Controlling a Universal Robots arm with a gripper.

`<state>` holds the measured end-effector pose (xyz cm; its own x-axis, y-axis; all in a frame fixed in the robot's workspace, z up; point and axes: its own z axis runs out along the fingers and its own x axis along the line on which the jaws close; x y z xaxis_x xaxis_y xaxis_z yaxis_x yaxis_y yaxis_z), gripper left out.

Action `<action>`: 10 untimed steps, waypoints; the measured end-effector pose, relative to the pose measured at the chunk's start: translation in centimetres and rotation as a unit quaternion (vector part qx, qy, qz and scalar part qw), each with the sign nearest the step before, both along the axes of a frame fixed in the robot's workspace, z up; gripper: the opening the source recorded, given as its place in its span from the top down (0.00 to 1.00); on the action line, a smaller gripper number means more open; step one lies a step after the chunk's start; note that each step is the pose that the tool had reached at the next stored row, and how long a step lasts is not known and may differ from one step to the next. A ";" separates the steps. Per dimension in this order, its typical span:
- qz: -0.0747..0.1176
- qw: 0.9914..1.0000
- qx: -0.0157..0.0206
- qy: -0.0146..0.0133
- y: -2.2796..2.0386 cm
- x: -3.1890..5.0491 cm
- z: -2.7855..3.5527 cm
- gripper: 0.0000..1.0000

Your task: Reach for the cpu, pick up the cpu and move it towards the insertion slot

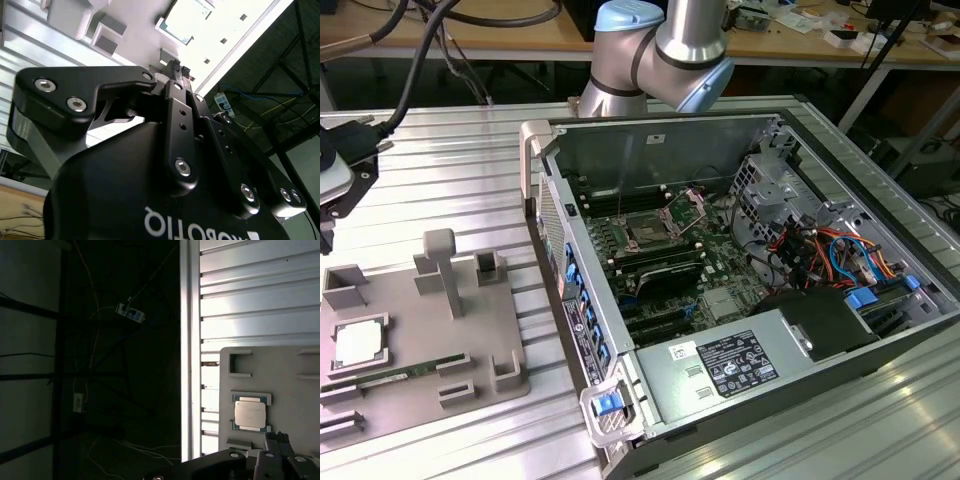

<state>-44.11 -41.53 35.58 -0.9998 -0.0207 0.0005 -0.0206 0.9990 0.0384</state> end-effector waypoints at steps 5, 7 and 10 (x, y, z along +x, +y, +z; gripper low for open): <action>0.000 1.000 0.000 0.000 -0.29 -0.98 -0.02 0.89; 0.000 1.000 0.000 0.000 -0.41 -1.48 -0.02 0.89; 0.001 1.000 0.000 0.000 -0.45 -1.63 -0.02 0.89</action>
